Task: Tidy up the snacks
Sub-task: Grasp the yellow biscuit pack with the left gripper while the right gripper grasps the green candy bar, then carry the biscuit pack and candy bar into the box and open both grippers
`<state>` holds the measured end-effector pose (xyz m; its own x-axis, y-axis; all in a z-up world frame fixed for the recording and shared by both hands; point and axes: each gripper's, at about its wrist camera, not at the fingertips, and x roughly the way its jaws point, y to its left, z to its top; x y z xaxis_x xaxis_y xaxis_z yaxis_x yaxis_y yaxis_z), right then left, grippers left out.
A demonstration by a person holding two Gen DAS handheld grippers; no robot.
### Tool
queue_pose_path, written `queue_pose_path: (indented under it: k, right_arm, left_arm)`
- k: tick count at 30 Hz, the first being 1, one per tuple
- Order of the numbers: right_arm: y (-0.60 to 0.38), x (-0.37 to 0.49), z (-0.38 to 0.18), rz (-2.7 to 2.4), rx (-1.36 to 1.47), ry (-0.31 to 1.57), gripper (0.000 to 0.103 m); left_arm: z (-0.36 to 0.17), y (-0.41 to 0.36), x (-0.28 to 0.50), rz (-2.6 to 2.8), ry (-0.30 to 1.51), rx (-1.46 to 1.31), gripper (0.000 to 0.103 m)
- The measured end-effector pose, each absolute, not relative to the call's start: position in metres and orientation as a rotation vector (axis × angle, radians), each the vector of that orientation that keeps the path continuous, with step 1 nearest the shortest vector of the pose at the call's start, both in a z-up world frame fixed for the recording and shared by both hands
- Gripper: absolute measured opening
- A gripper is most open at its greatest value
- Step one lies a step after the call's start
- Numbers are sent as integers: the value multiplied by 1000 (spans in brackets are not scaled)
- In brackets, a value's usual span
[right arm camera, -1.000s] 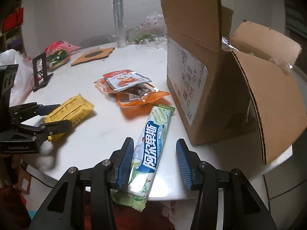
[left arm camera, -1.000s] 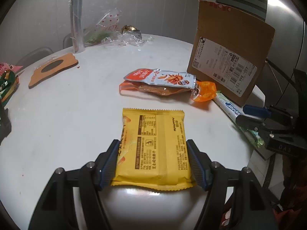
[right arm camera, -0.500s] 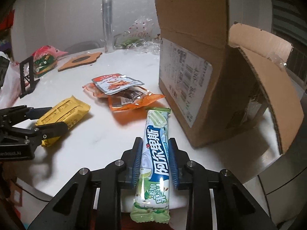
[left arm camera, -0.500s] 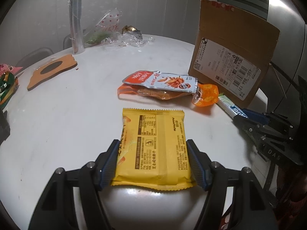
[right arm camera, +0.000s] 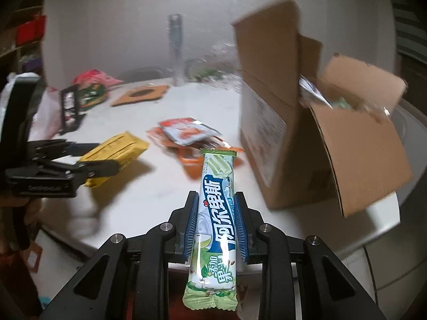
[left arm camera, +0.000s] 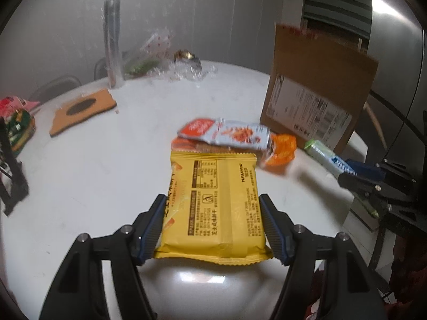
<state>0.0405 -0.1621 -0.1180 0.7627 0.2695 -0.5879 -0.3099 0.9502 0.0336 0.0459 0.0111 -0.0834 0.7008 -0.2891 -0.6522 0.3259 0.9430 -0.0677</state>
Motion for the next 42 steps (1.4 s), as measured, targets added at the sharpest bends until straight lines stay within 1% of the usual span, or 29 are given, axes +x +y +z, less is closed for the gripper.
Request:
queue_pose_path:
  k: [6,13,17,21,27,32,36,42]
  right_arm:
    - [-140,33,-83,433,-151,522,22]
    - [-132,46,-31,582,-163,435,22]
    - [-143,55,1,637,-167,405,22]
    - [-167,64,27,636,-162,399,22]
    - [-216,75,42,550,-127,425,22]
    - [-261,86,30,478,-86,495,22]
    - [-282,106,10,442,-73,582,22]
    - [-287,145,-15,427,-94,688,22]
  left_arm:
    - [-31,24,40,-299,607,56,66]
    - [45,19,45,-326,497,82,66]
    - [84,-5,55,-379,453,128,66]
    - [111,-50,70,-458,447,211,66]
    - [121,-121,103,-595,514,279,66]
    - [105,-179,134,-723,616,311,66]
    - [83,-207,149,-745,704,373,66]
    - [66,-220,181,-729,814,380,66]
